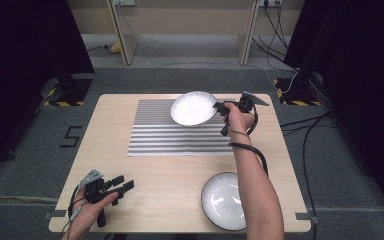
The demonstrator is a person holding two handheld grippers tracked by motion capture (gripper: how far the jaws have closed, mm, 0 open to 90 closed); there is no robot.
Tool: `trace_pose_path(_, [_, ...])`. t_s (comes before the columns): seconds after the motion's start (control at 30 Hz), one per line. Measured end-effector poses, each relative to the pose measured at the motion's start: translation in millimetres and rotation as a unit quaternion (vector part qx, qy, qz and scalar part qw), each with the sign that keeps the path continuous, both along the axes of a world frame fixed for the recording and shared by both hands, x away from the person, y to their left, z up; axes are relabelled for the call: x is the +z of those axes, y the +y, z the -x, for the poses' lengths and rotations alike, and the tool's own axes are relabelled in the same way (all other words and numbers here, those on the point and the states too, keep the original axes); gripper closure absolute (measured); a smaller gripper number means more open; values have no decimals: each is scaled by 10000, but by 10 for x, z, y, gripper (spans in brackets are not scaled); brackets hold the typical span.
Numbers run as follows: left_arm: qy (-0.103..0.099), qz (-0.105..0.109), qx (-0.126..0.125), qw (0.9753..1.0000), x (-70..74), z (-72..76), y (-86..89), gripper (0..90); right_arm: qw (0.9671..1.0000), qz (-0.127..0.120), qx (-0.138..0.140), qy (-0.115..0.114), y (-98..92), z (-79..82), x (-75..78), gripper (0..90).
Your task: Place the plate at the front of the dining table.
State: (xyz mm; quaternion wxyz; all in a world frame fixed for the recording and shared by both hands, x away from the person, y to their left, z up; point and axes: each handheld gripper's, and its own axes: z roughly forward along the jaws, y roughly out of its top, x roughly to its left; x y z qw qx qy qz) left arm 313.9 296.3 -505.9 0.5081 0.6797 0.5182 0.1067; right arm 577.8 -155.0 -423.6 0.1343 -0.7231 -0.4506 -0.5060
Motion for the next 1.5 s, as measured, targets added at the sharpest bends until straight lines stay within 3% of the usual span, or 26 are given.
trace_pose_path(0.7, [-16, 7, -3, 10000, -31, 0, -20, 414, 9998, 87, -117, 161, 96, -152, -165, 750])
trace_pose_path(1.5, [-14, 32, -26, 10000, -41, -5, -18, 414, 9989, 222, -168, 376, 177, -201, -401, 750])
